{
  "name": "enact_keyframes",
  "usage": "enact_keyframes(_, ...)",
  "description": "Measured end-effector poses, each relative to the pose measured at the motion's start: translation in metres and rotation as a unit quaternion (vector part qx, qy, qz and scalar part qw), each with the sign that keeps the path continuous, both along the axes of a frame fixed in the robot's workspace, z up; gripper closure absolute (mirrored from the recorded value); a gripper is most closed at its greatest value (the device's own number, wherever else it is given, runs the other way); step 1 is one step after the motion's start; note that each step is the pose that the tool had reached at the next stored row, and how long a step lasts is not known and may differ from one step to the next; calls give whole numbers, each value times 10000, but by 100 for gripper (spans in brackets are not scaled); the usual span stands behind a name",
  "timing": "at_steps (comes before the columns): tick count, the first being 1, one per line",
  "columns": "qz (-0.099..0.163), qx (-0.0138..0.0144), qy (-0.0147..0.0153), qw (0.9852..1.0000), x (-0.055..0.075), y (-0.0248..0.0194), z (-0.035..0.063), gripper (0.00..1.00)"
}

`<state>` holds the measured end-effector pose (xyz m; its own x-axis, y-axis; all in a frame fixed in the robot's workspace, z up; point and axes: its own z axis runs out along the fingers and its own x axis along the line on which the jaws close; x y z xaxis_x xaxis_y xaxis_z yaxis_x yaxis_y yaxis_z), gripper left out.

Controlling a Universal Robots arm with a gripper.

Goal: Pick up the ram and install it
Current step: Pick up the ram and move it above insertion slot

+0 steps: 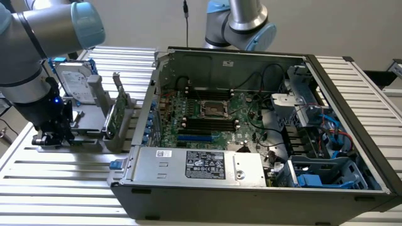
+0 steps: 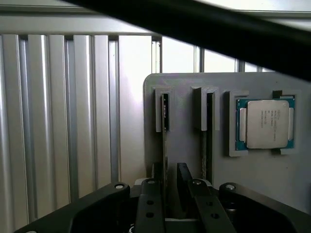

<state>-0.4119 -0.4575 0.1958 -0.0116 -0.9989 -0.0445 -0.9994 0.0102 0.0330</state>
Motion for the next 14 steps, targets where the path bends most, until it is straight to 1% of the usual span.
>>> enact_keyframes(2, -3, 0, 0, 10000, 0, 1, -1, 75)
enact_keyframes(3, -7, 0, 0, 10000, 0, 1, -2, 82)
enact_keyframes(8, -51, -1, 0, 10000, 2, 2, -3, 82)
enact_keyframes(9, -73, -4, 1, 10000, 2, 2, -3, 82)
enact_keyframes(11, -131, -10, 1, 9999, 3, 2, -3, 87)
enact_keyframes(14, -220, -19, 2, 9998, 4, 2, -2, 87)
